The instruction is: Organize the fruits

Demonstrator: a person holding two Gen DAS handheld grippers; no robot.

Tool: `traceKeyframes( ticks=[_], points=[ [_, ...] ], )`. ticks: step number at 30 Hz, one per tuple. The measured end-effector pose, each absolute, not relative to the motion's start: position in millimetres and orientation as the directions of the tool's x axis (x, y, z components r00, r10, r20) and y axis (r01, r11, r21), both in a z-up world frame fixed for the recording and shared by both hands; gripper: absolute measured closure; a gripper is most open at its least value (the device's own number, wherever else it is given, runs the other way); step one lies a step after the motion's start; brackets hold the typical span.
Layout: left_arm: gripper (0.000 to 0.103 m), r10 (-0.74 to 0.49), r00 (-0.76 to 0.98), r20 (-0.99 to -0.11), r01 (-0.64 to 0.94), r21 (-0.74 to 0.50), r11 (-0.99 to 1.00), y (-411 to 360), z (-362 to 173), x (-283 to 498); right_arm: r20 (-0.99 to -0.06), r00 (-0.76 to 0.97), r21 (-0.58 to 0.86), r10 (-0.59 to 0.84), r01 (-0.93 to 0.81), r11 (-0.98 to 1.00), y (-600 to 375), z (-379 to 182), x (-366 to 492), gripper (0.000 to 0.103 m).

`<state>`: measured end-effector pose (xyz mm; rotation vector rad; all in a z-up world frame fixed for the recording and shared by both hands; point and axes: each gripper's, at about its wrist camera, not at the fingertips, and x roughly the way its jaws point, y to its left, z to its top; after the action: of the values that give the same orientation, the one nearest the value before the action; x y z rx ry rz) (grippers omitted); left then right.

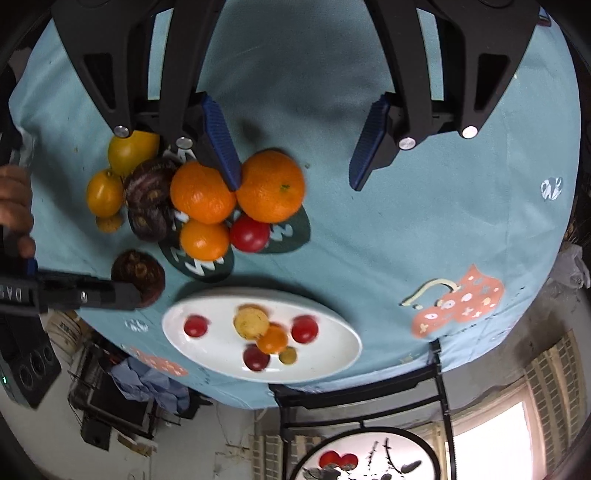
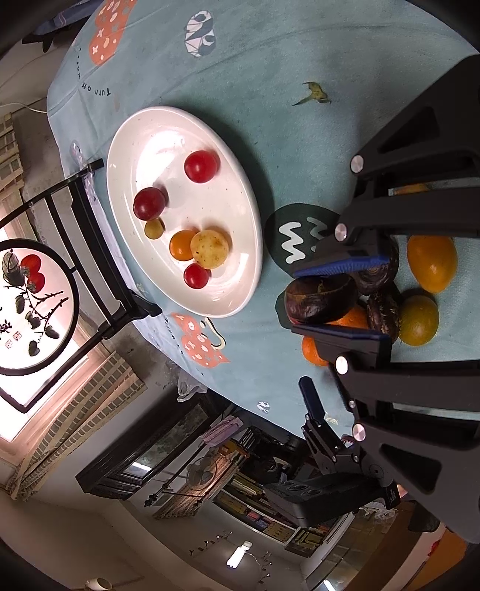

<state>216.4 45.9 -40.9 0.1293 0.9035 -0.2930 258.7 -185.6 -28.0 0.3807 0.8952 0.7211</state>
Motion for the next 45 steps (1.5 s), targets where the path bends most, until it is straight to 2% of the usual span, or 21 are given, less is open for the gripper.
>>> traceKeyframes(
  ticks=[6, 9, 13, 16, 18, 20, 24, 28, 34, 38, 41, 45],
  points=[
    [0.042, -0.152, 0.578, -0.802, 0.334, 0.063, 0.941, 31, -53, 217, -0.571, 0.412, 0.576, 0.711, -0.416, 0.704, -183, -27, 257, 0.077],
    [0.042, -0.159, 0.578, -0.801, 0.304, 0.031, 0.952, 35, -55, 223, -0.572, 0.410, 0.575, 0.711, -0.417, 0.704, -182, -27, 257, 0.077],
    [0.042, -0.155, 0.608, -0.779, 0.307, 0.050, 0.950, 30, -55, 232, -0.578, 0.407, 0.574, 0.707, -0.414, 0.707, -181, -29, 257, 0.077],
    [0.042, -0.201, 0.600, -0.775, 0.330, 0.010, 0.944, 31, -54, 238, -0.583, 0.405, 0.570, 0.704, -0.413, 0.710, -179, -30, 257, 0.077],
    [0.045, -0.224, 0.582, -0.782, 0.334, -0.022, 0.942, 34, -56, 241, -0.585, 0.404, 0.570, 0.703, -0.412, 0.711, -180, -31, 257, 0.077],
    [0.058, -0.254, 0.562, -0.788, 0.347, -0.054, 0.936, 34, -57, 241, -0.584, 0.403, 0.573, 0.705, -0.410, 0.709, -180, -31, 257, 0.077],
    [0.058, -0.209, 0.576, -0.790, 0.349, 0.007, 0.937, 26, -56, 234, -0.579, 0.403, 0.582, 0.708, -0.403, 0.706, -182, -31, 258, 0.077],
    [0.058, -0.203, 0.576, -0.792, 0.334, 0.002, 0.942, 27, -52, 231, -0.578, 0.403, 0.583, 0.710, -0.405, 0.704, -182, -31, 259, 0.077],
    [0.058, -0.235, 0.611, -0.756, 0.343, -0.015, 0.939, 26, -34, 218, -0.554, 0.410, 0.593, 0.724, -0.416, 0.690, -186, -28, 258, 0.077],
    [0.058, -0.273, 0.655, -0.705, 0.324, -0.065, 0.944, 26, -16, 218, -0.499, 0.482, 0.598, 0.720, -0.409, 0.689, -196, -18, 259, 0.077],
    [0.058, -0.265, 0.691, -0.672, 0.278, -0.090, 0.956, 20, -2, 237, -0.470, 0.547, 0.585, 0.693, -0.395, 0.708, -201, -11, 273, 0.077],
    [0.058, -0.225, 0.709, -0.668, 0.215, -0.100, 0.972, 5, 3, 282, -0.500, 0.579, 0.575, 0.644, -0.335, 0.747, -202, -20, 307, 0.077]
  ],
)
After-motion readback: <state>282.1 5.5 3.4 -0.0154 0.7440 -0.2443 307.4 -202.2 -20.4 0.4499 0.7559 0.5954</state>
